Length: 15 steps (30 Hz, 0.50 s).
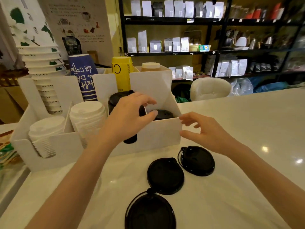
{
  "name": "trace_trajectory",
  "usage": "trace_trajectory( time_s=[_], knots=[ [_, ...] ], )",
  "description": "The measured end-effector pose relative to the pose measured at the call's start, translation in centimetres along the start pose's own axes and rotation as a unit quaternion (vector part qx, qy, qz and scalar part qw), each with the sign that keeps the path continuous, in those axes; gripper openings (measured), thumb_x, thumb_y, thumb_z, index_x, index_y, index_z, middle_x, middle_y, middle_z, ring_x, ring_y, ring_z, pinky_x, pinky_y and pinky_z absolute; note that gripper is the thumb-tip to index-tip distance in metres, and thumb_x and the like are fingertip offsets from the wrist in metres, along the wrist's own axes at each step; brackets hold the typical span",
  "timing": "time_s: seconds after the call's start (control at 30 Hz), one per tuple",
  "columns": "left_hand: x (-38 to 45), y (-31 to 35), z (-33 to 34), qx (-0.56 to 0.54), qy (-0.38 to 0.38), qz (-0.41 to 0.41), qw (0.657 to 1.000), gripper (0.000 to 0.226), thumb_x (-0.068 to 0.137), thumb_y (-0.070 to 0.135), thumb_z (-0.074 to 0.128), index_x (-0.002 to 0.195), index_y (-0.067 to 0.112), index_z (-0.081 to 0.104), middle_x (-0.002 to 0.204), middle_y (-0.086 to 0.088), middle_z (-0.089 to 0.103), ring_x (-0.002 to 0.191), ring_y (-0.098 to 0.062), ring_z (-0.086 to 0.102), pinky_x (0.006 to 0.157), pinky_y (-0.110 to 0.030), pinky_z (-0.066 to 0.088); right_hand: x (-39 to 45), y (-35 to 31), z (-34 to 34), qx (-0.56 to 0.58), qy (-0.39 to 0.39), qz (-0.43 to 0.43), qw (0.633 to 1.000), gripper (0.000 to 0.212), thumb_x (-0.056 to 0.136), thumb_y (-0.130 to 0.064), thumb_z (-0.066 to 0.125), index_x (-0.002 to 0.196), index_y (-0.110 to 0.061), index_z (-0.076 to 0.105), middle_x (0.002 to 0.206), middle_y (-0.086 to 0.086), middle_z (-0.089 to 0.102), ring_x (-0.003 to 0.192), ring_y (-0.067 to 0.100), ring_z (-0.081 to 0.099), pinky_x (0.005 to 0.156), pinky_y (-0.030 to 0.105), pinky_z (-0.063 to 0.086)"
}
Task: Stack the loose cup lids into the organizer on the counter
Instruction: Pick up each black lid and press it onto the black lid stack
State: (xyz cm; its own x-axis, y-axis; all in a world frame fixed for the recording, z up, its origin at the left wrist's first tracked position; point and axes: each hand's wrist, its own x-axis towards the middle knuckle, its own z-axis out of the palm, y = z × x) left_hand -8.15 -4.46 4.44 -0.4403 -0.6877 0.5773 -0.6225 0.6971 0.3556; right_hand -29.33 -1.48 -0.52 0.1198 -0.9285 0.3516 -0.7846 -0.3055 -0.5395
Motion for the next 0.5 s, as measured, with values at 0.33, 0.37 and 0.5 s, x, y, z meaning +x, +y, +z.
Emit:
trace_trajectory(
  time_s=[0.33,0.37,0.5],
  knots=[
    [-2.0,2.6,10.0,-0.046,-0.295,-0.083,0.951,0.062,0.082,0.041,0.055,0.135,0.020,0.032,0.143,-0.002,0.040,0.127,-0.017,0.038,0.097,-0.027,0.031,-4.6,5.0,-0.4,-0.035,-0.154,0.144,0.977,0.083,0.065,-0.044,0.075,0.135,-0.027,0.033,0.141,-0.003,0.039,0.128,0.014,0.035,0.101,0.028,0.030],
    [-2.2,2.6,10.7,-0.034,-0.315,-0.083,0.945,0.064,0.081,0.043,0.055,0.136,0.019,0.031,0.143,-0.003,0.039,0.128,-0.019,0.037,0.100,-0.030,0.031,-4.8,5.1,-0.3,-0.035,-0.159,0.146,0.976,0.086,0.064,-0.044,0.076,0.136,-0.026,0.033,0.142,-0.003,0.038,0.129,0.014,0.033,0.100,0.026,0.028],
    [-2.7,2.6,12.2,-0.033,-0.337,-0.075,0.938,0.056,0.076,0.048,0.059,0.123,0.022,0.045,0.120,-0.005,0.059,0.107,-0.022,0.054,0.092,-0.039,0.045,-5.4,4.8,-0.4,-0.002,-0.156,0.134,0.979,0.069,0.065,-0.034,0.077,0.125,-0.019,0.047,0.128,0.001,0.050,0.111,0.012,0.043,0.082,0.015,0.036]
  ],
)
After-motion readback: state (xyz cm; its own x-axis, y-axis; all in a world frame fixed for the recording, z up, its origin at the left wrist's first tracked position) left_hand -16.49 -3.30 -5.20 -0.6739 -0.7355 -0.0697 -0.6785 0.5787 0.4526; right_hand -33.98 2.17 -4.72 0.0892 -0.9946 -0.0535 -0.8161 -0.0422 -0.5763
